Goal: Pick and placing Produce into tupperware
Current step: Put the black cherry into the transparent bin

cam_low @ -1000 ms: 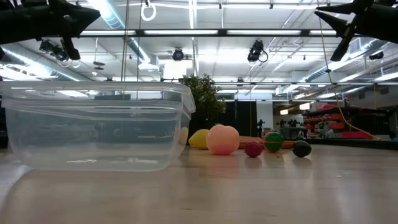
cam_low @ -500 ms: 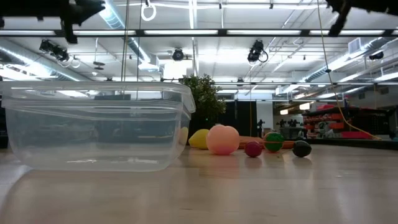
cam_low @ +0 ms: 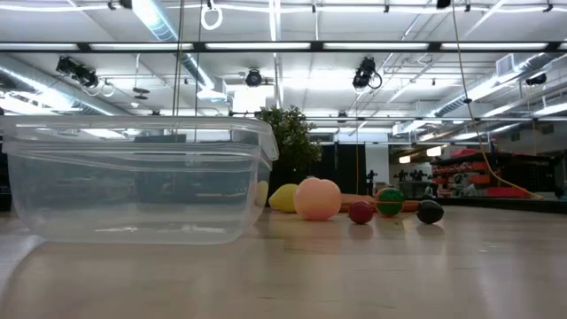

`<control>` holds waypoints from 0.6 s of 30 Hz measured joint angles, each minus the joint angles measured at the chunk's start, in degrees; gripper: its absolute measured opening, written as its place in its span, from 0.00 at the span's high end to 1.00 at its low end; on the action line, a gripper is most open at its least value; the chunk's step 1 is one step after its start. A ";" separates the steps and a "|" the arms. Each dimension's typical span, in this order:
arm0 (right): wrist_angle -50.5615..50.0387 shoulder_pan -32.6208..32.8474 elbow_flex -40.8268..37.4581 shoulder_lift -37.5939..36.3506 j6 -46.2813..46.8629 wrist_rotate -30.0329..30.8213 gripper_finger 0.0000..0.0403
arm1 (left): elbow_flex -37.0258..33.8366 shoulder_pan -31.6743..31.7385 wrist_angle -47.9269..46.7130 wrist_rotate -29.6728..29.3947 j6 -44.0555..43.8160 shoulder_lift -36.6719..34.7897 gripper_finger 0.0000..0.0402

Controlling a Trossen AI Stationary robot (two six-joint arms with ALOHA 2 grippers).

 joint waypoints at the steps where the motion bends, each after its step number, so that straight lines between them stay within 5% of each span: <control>1: -2.19 -0.02 1.94 1.12 -0.90 -0.06 1.00 | 1.86 0.00 -1.30 0.40 0.42 1.61 0.74; 12: -18.40 -0.02 21.64 13.25 -7.15 -4.85 1.00 | 21.80 0.44 -22.60 2.71 0.94 18.04 0.74; 18: -30.01 -1.15 29.65 18.19 -8.49 -5.30 1.00 | 29.40 3.65 -32.69 10.47 0.75 25.73 0.74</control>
